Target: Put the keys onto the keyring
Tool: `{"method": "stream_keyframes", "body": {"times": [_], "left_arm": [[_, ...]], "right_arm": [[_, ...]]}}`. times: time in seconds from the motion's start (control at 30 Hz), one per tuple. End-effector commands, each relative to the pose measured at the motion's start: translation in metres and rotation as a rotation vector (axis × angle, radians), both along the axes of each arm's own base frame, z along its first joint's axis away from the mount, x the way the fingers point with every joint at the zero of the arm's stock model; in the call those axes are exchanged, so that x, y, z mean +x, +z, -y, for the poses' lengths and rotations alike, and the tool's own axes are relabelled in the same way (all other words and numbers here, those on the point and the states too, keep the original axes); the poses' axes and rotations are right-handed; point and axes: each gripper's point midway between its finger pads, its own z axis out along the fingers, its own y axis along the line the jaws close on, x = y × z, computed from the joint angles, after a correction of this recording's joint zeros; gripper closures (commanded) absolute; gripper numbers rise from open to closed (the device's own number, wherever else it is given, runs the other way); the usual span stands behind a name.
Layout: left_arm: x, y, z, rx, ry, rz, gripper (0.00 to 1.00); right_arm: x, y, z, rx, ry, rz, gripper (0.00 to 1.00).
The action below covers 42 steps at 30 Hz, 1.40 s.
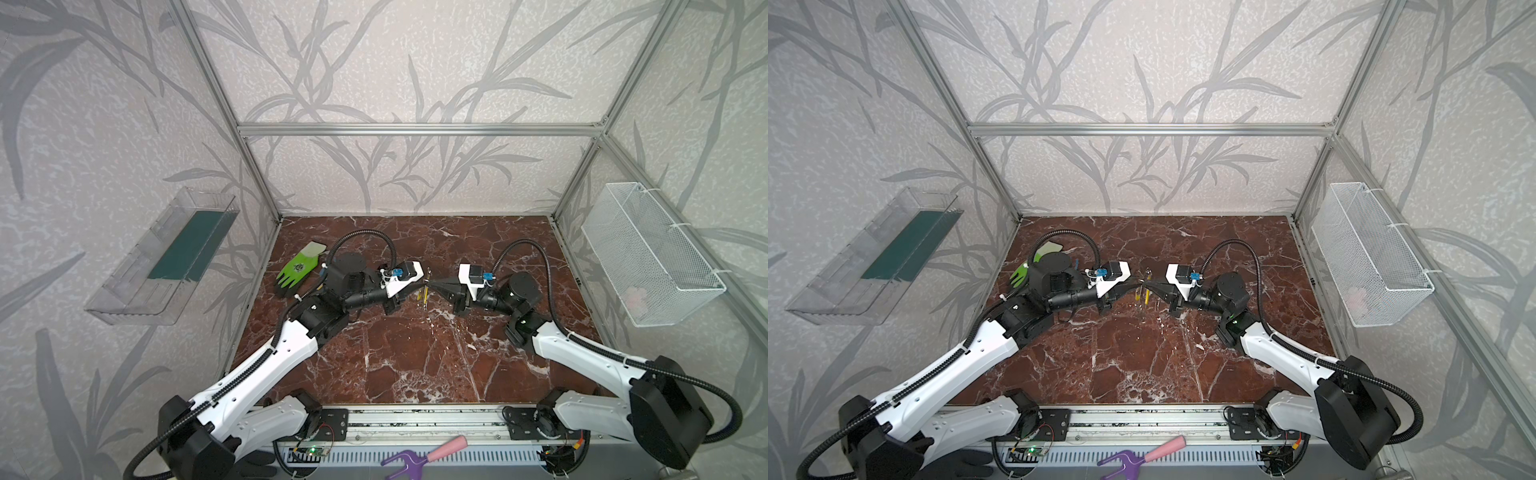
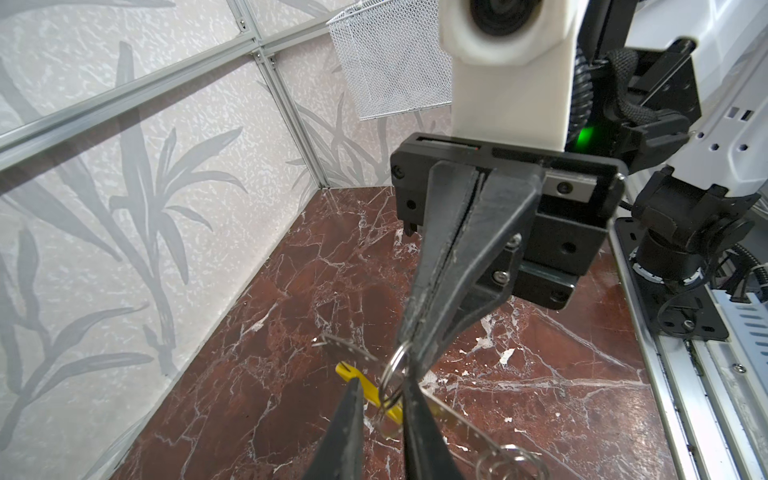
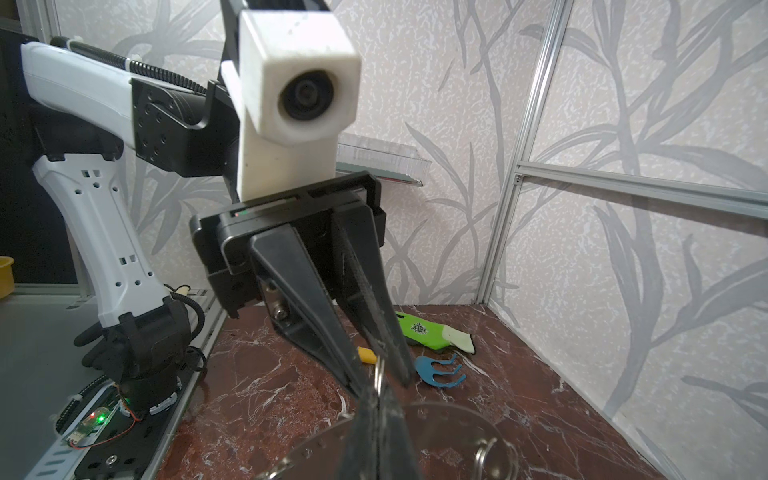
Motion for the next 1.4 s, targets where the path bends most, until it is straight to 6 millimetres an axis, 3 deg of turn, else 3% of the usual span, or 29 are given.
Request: {"method": "stream_keyframes", "body": {"times": [0.0,0.17,0.33,0.43,0.57,0.63,0.93,1.37], "left_arm": [[-0.005,0.015,0.005,-0.013,-0.049,0.022,0.85],[-0.007,0.019,0.008,-0.012,-0.080,0.034,0.99],[-0.010,0.023,0.009,0.011,-0.105,0.044,1.00],[-0.010,0.021,0.006,0.051,-0.104,0.051,1.00],[-0.006,0.013,0.002,0.143,-0.088,0.030,1.00],[-0.005,0.010,0.000,0.200,-0.092,0.011,1.00],[0.000,0.002,-0.004,0.414,-0.090,-0.060,1.00],[-0.009,0.004,0.004,0.478,-0.125,-0.056,1.00]], "right_arm": [[-0.006,0.022,-0.001,0.042,0.040,0.064,1.00],[-0.006,0.017,-0.004,0.029,0.061,0.052,1.00],[-0.002,0.011,-0.004,0.017,0.048,0.036,1.00],[0.003,0.010,0.000,0.011,0.026,0.028,0.94],[0.006,0.009,0.008,-0.027,-0.022,0.053,0.74],[0.006,0.004,0.011,-0.079,-0.043,0.066,0.72],[0.001,0.007,0.022,-0.189,-0.117,0.099,0.71],[0.006,0.000,0.015,-0.198,-0.120,0.068,0.72]]}}
